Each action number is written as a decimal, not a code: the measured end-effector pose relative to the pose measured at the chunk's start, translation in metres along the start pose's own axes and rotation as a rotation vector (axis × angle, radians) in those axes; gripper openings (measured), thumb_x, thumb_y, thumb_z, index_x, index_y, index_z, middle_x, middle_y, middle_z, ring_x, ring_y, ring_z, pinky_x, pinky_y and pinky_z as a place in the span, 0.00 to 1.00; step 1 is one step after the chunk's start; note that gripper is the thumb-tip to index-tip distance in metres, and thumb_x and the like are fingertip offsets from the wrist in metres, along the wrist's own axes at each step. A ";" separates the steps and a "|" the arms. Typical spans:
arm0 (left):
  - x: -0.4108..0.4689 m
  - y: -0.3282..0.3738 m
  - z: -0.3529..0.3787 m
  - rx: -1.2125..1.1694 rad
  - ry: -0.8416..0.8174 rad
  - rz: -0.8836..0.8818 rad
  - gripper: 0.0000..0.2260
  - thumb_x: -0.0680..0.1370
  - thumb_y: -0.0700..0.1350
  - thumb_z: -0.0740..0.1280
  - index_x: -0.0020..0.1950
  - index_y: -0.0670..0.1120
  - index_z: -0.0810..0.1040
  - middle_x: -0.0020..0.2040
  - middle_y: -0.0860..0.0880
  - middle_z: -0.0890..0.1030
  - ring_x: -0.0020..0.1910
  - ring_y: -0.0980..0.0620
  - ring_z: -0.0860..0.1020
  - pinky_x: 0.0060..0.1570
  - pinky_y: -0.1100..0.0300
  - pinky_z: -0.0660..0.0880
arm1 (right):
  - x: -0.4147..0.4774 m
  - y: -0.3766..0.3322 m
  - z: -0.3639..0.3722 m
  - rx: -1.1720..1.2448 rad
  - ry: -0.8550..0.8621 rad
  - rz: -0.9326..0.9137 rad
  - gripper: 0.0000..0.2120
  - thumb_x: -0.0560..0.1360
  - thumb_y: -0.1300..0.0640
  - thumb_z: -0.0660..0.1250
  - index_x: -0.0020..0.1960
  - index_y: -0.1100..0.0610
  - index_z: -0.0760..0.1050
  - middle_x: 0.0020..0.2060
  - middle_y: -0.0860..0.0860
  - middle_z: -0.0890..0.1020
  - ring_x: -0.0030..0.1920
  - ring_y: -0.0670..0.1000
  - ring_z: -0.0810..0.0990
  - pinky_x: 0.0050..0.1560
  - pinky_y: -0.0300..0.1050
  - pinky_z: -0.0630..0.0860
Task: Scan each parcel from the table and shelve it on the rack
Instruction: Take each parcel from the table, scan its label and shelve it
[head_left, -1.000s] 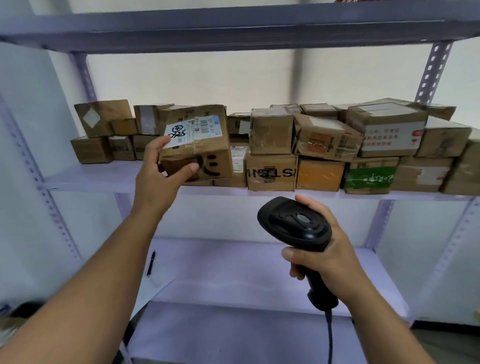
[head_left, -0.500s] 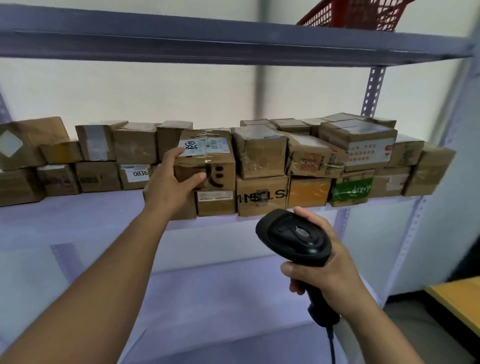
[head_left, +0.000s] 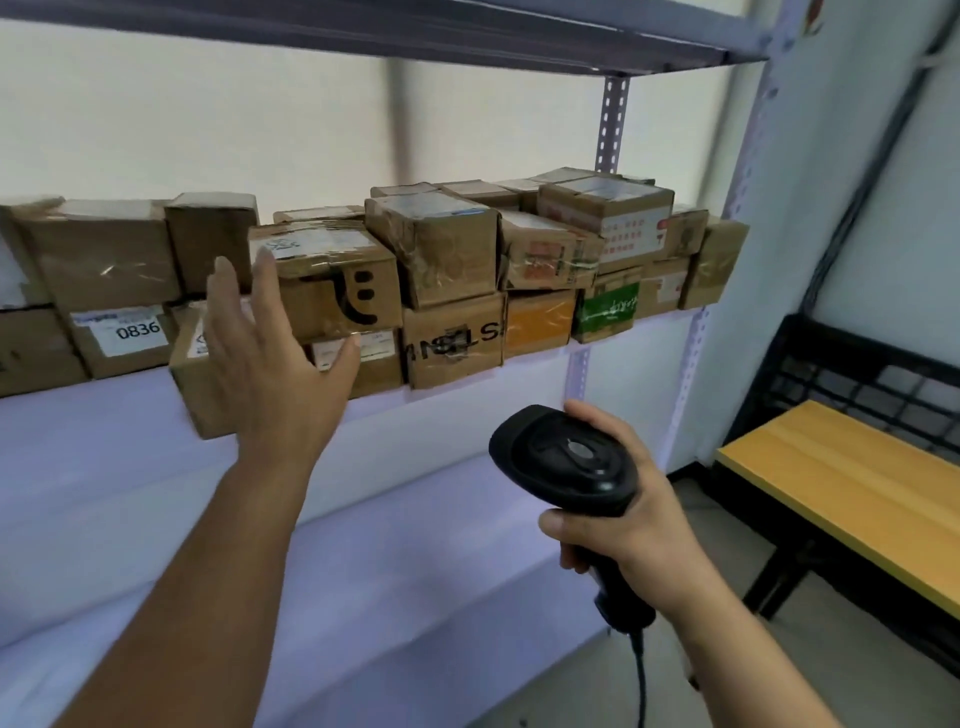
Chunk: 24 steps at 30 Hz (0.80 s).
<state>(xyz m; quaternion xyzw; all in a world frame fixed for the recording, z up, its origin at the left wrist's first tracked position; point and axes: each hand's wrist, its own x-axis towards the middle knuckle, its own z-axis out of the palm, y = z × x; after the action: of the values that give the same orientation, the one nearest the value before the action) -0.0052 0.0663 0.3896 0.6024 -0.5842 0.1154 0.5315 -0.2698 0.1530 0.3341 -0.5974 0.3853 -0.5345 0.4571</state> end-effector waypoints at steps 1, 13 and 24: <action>-0.008 0.001 0.003 -0.044 0.026 0.073 0.36 0.74 0.50 0.71 0.77 0.43 0.58 0.77 0.35 0.55 0.76 0.37 0.55 0.72 0.39 0.56 | -0.003 0.001 -0.001 -0.011 0.010 0.010 0.38 0.61 0.65 0.77 0.63 0.35 0.74 0.54 0.47 0.82 0.27 0.59 0.78 0.30 0.51 0.78; -0.141 0.058 0.056 -0.233 -0.482 0.044 0.26 0.75 0.49 0.72 0.71 0.45 0.71 0.65 0.46 0.75 0.63 0.45 0.72 0.59 0.54 0.68 | -0.062 0.009 -0.054 0.000 0.178 0.053 0.38 0.61 0.65 0.77 0.63 0.34 0.73 0.49 0.62 0.81 0.27 0.58 0.76 0.28 0.46 0.74; -0.243 0.196 0.115 -0.264 -0.759 0.058 0.29 0.75 0.53 0.72 0.72 0.46 0.69 0.68 0.48 0.72 0.68 0.46 0.68 0.66 0.53 0.64 | -0.165 -0.003 -0.189 -0.106 0.380 0.086 0.40 0.65 0.73 0.77 0.66 0.39 0.71 0.50 0.55 0.81 0.27 0.53 0.77 0.26 0.44 0.74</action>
<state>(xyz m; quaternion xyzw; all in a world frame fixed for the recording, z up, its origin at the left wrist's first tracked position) -0.2929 0.1667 0.2571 0.5118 -0.7657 -0.1764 0.3473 -0.4789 0.2851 0.2912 -0.4917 0.5175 -0.5966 0.3667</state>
